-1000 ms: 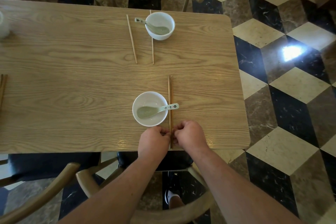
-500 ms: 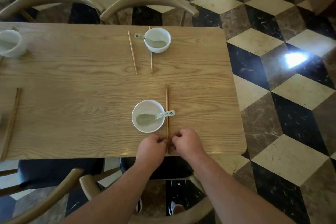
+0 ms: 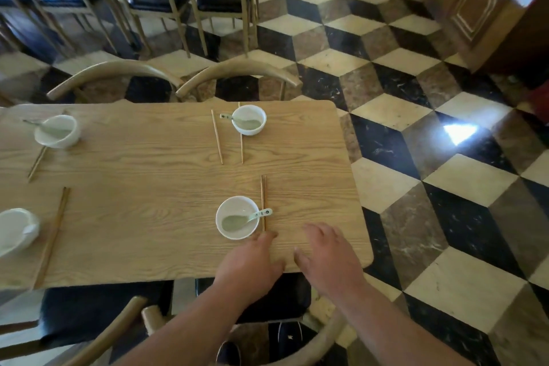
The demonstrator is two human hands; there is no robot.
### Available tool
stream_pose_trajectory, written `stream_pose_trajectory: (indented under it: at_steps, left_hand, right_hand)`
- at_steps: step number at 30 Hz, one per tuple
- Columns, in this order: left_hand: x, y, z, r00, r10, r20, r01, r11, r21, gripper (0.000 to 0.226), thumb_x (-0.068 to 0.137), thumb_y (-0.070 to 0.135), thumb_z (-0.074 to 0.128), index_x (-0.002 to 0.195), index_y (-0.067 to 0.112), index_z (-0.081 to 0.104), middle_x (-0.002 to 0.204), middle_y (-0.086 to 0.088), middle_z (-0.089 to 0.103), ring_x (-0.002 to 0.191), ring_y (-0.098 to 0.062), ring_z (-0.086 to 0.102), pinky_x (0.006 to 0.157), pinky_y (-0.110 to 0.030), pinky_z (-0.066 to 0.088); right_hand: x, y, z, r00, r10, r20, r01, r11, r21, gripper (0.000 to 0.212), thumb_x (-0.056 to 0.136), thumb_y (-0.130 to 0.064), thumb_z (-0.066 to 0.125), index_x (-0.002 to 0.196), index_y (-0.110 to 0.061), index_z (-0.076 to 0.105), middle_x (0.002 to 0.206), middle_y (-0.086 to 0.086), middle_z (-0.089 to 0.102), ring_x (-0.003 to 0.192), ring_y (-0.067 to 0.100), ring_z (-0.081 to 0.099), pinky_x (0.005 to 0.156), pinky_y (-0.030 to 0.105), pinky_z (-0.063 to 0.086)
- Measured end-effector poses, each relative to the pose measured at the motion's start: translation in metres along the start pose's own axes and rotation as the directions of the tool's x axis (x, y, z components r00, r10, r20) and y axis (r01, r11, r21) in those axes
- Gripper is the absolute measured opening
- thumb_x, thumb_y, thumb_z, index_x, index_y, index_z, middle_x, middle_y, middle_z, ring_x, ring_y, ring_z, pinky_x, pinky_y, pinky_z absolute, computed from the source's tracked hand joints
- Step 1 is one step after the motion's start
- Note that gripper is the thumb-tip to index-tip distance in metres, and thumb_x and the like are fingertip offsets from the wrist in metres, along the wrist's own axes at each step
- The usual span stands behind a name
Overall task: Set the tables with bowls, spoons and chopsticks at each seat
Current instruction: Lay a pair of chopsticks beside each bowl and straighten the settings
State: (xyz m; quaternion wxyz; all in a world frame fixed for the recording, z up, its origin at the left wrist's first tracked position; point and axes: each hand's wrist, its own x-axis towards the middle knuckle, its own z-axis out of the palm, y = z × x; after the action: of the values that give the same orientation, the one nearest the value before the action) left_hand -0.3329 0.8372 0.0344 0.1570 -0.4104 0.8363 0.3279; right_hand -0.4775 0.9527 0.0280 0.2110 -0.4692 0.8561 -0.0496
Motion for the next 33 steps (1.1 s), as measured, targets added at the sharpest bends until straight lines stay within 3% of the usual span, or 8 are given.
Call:
stream_pose_trajectory:
  at_steps: [3, 5, 9, 16, 20, 25, 33]
  left_hand:
    - [-0.001, 0.018, -0.014, 0.977, 0.210, -0.041, -0.206, 0.975, 0.086, 0.079, 0.098, 0.066, 0.055, 0.165, 0.035, 0.028, 0.172, 0.008, 0.032, 0.159, -0.020, 0.029, 0.128, -0.040, 0.031]
    - [-0.003, 0.029, -0.024, 0.952, 0.304, -0.026, -0.296, 0.941, 0.165, 0.086, 0.095, 0.074, 0.051, 0.167, 0.036, 0.023, 0.175, 0.007, 0.024, 0.162, -0.020, 0.020, 0.132, -0.042, 0.022]
    - [-0.009, 0.062, -0.041, 0.917, 0.400, -0.002, -0.387, 0.888, 0.247, 0.095, 0.088, 0.087, 0.044, 0.167, 0.038, 0.023, 0.176, 0.007, 0.023, 0.162, -0.020, 0.020, 0.132, -0.045, 0.018]
    - [-0.033, 0.168, -0.043, 0.849, 0.522, 0.088, -0.516, 0.778, 0.359, 0.094, 0.087, 0.089, 0.040, 0.165, 0.036, 0.030, 0.173, 0.005, 0.031, 0.160, -0.024, 0.025, 0.130, -0.050, 0.023]
    - [-0.037, 0.241, -0.013, 0.824, 0.548, 0.146, -0.554, 0.724, 0.411, 0.093, 0.086, 0.090, 0.040, 0.162, 0.037, 0.034, 0.169, 0.005, 0.038, 0.156, -0.025, 0.032, 0.127, -0.050, 0.031]
    - [-0.030, 0.346, 0.048, 0.825, 0.528, 0.203, -0.556, 0.691, 0.463, 0.086, 0.089, 0.088, 0.043, 0.160, 0.041, 0.036, 0.169, 0.008, 0.038, 0.156, -0.023, 0.035, 0.126, -0.048, 0.033]
    - [-0.008, 0.506, 0.118, 0.860, 0.439, 0.261, -0.510, 0.745, 0.430, 0.082, 0.092, 0.083, 0.048, 0.160, 0.039, 0.036, 0.169, 0.007, 0.038, 0.153, -0.023, 0.039, 0.125, -0.048, 0.036]
  right_hand:
    - [-0.023, 0.005, -0.022, 0.998, 0.066, -0.022, -0.069, 0.988, -0.140, 0.088, 0.095, -0.073, 0.017, 0.164, -0.021, 0.032, 0.166, 0.007, 0.042, 0.155, 0.030, 0.035, 0.129, 0.047, 0.030]
    - [-0.044, 0.009, -0.038, 0.987, 0.156, -0.039, -0.160, 0.977, -0.143, 0.098, 0.088, -0.080, 0.009, 0.167, -0.024, 0.026, 0.170, 0.008, 0.035, 0.160, 0.035, 0.027, 0.130, 0.052, 0.025]
    - [-0.090, 0.021, -0.070, 0.947, 0.317, -0.057, -0.322, 0.941, -0.105, 0.092, 0.097, -0.084, 0.022, 0.169, -0.028, 0.016, 0.176, 0.005, 0.022, 0.164, 0.032, 0.013, 0.133, 0.051, 0.015]
    - [-0.158, 0.090, -0.126, 0.856, 0.495, -0.146, -0.497, 0.867, 0.028, 0.089, 0.092, -0.090, 0.023, 0.162, -0.034, 0.033, 0.170, 0.000, 0.036, 0.160, 0.028, 0.027, 0.130, 0.051, 0.023]
    - [-0.191, 0.147, -0.138, 0.796, 0.585, -0.154, -0.571, 0.811, 0.129, 0.086, 0.092, -0.089, 0.024, 0.154, -0.032, 0.044, 0.162, 0.000, 0.045, 0.151, 0.026, 0.040, 0.127, 0.049, 0.030]
    - [-0.220, 0.252, -0.136, 0.731, 0.669, -0.135, -0.632, 0.738, 0.237, 0.102, 0.082, -0.094, 0.002, 0.147, -0.030, 0.047, 0.157, 0.002, 0.051, 0.144, 0.027, 0.049, 0.121, 0.050, 0.040]
    - [-0.266, 0.434, -0.183, 0.712, 0.698, -0.075, -0.664, 0.704, 0.252, 0.067, 0.100, -0.072, 0.038, 0.150, -0.029, 0.047, 0.153, -0.001, 0.052, 0.137, 0.023, 0.050, 0.115, 0.041, 0.043]
